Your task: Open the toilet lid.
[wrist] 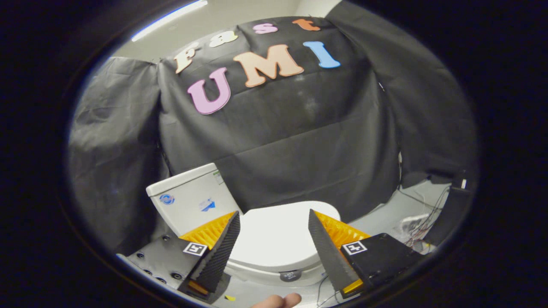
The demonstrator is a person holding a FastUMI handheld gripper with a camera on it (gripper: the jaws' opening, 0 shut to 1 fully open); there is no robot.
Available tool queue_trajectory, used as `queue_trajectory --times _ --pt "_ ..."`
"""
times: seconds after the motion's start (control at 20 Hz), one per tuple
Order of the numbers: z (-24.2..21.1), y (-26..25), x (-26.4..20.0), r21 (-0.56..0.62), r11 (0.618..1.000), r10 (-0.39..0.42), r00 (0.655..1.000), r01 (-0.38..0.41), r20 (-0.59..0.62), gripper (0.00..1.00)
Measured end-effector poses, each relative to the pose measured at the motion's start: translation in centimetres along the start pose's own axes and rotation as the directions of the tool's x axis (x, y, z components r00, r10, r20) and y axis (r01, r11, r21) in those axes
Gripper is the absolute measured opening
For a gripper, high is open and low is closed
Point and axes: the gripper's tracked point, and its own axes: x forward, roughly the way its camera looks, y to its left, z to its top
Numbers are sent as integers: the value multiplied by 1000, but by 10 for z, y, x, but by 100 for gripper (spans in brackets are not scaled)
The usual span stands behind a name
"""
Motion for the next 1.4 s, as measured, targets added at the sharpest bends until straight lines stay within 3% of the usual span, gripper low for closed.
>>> queue_trajectory --times 0.1,0.25,0.45,0.65,1.1,1.4 --pt "-13 -9 0 92 996 -14 1000 15 -17 98" --pt "-35 -39 3 258 961 -94 995 102 -43 99" --pt "-69 -51 10 451 879 -112 987 152 -115 98" --pt "-116 -79 6 571 773 -180 959 277 -221 99" --pt "-169 -66 7 714 627 -77 936 312 -342 98" --pt "-193 -45 16 727 617 1 923 302 -385 98"
